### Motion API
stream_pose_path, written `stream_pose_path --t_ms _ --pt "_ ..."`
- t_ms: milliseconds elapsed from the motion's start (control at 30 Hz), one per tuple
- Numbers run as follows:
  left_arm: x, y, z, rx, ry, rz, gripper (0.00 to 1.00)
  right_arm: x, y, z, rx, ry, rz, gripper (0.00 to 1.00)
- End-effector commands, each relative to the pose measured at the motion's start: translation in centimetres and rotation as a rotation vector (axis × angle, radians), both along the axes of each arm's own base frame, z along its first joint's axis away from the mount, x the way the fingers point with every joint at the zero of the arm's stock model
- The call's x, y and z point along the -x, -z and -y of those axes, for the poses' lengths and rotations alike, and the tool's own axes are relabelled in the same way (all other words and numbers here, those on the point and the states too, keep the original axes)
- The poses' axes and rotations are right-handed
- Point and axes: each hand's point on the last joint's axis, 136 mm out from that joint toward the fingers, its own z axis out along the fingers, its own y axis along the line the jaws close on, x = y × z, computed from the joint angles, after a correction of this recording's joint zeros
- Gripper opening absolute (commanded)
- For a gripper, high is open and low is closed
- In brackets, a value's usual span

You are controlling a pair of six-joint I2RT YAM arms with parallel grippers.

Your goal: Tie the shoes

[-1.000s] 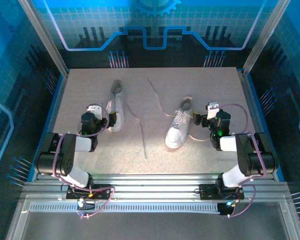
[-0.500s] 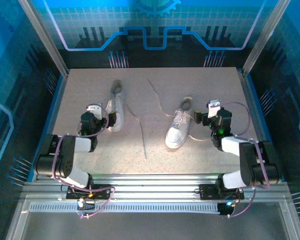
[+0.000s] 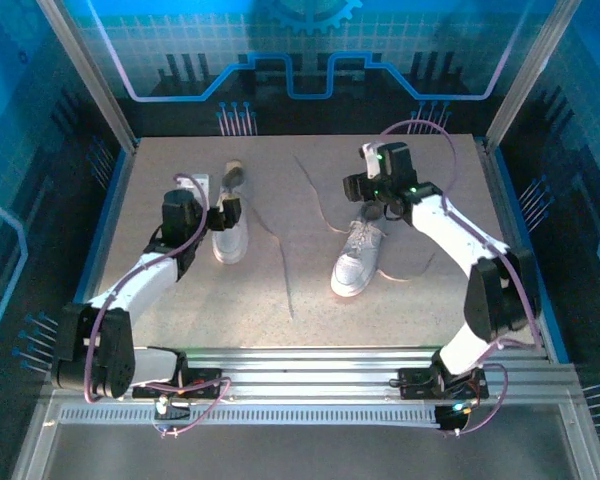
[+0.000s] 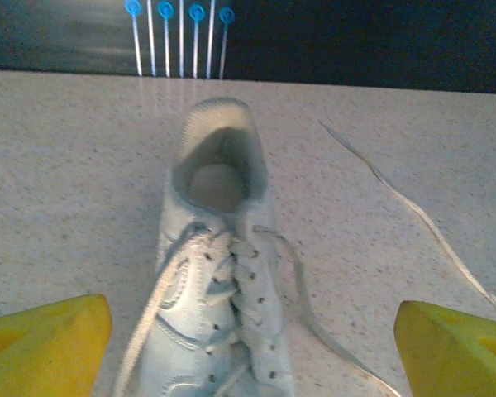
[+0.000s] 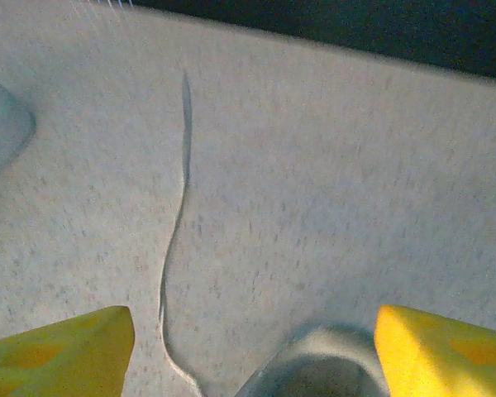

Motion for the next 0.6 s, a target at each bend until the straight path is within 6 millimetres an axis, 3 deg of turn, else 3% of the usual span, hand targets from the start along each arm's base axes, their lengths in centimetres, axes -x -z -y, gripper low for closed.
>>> stream_pose_path --t_ms 0,267,300,400,433,567 --pt "1.7 2.7 1.2 0.032 0.029 -0.188 0.88 3.8 5.4 0.6 0.086 0.083 -0.271 0.76" --pt "2.8 3.3 2.8 0.065 0.053 -0.272 0.86 5.2 9.8 -0.7 0.135 0.148 -0.417 0.71" --pt "2.9 3.4 2.9 0.069 0.055 -0.28 0.86 5.2 10.0 -1.4 0.12 0.129 -0.42 0.65" --pt "3.0 3.7 3.3 0.079 0.054 -0.303 0.83 5.6 9.6 -4.0 0.059 0.056 -0.409 0.32" --pt "2.9 3.7 3.5 0.09 0.051 -0.309 0.82 5.7 9.3 -5.0 0.035 0.036 -0.399 0.25" --pt "2.3 4.0 4.5 0.138 0.035 -0.35 0.72 6.4 8.5 -7.4 -0.008 -0.014 -0.389 0.14"
